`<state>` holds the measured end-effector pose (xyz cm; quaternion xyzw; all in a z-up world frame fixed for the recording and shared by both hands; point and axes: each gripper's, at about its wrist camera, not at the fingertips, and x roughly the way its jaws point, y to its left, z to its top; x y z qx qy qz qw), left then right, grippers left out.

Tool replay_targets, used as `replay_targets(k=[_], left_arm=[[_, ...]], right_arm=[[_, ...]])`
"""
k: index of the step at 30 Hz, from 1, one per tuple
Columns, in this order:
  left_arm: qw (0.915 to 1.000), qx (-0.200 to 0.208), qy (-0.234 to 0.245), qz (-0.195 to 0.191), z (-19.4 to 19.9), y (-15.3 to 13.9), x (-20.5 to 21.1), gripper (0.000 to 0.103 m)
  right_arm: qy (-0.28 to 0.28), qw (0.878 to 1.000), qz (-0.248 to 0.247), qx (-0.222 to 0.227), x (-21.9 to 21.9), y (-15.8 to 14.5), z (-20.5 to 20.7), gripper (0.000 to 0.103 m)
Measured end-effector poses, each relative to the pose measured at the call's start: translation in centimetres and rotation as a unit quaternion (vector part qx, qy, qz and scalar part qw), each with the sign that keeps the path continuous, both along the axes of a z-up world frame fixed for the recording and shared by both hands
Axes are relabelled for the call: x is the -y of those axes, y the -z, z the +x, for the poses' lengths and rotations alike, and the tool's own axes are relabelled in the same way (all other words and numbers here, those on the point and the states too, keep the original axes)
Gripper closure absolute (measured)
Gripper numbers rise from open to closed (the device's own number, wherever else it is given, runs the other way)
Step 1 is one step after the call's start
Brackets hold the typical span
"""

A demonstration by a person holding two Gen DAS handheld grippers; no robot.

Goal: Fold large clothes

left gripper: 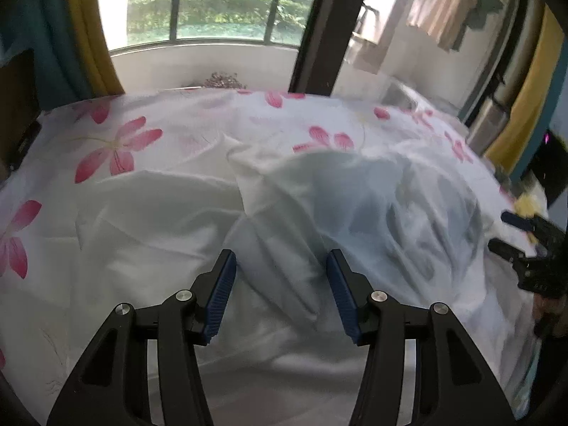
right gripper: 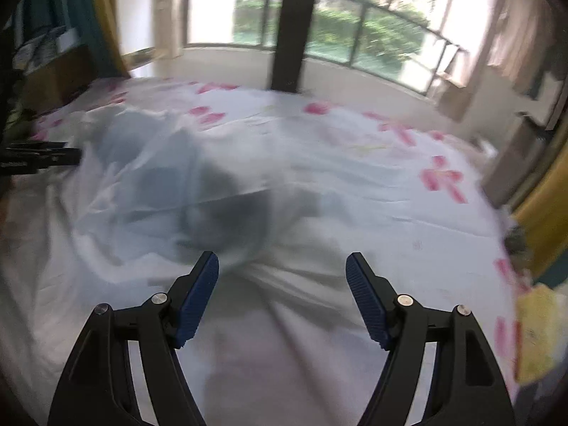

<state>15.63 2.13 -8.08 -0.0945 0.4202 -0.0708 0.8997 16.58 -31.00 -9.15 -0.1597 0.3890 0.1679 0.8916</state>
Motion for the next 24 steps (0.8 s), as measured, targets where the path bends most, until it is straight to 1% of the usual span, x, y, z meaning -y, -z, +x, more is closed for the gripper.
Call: replay_targets(k=[4, 8, 13, 14, 17, 24], left_arm=[[0.9998, 0.016, -0.012, 0.0, -1.0, -0.9, -0.3, 0.047], [0.9992, 0.025, -0.031, -0.001, -2.4, -1.6, -1.2, 0.047], [0.9977, 0.036, -0.057, 0.005, -4.8, -2.6, -2.4, 0.047], [0.9976, 0.036, -0.058, 0.005, -5.2, -2.7, -2.5, 0.047], [0.997, 0.041, -0.064, 0.012, -6.7, -3.0, -2.8, 0.047], [0.9958, 0.054, -0.071, 0.022, -10.0, -3.8, -3.0, 0.047]], right_arm=[[0.039, 0.999, 0.006, 0.015, 1.2, -0.8, -0.1, 0.029], [0.06, 0.998, 0.013, 0.021, 2.0, -1.4, -0.3, 0.029], [0.068, 0.996, 0.054, 0.018, 2.8, -2.6, -0.9, 0.029], [0.069, 0.995, 0.069, 0.015, 3.1, -2.9, -1.1, 0.029], [0.072, 0.993, 0.091, 0.012, 3.7, -3.7, -1.7, 0.028], [0.085, 0.99, 0.109, 0.023, 4.7, -5.1, -3.5, 0.028]])
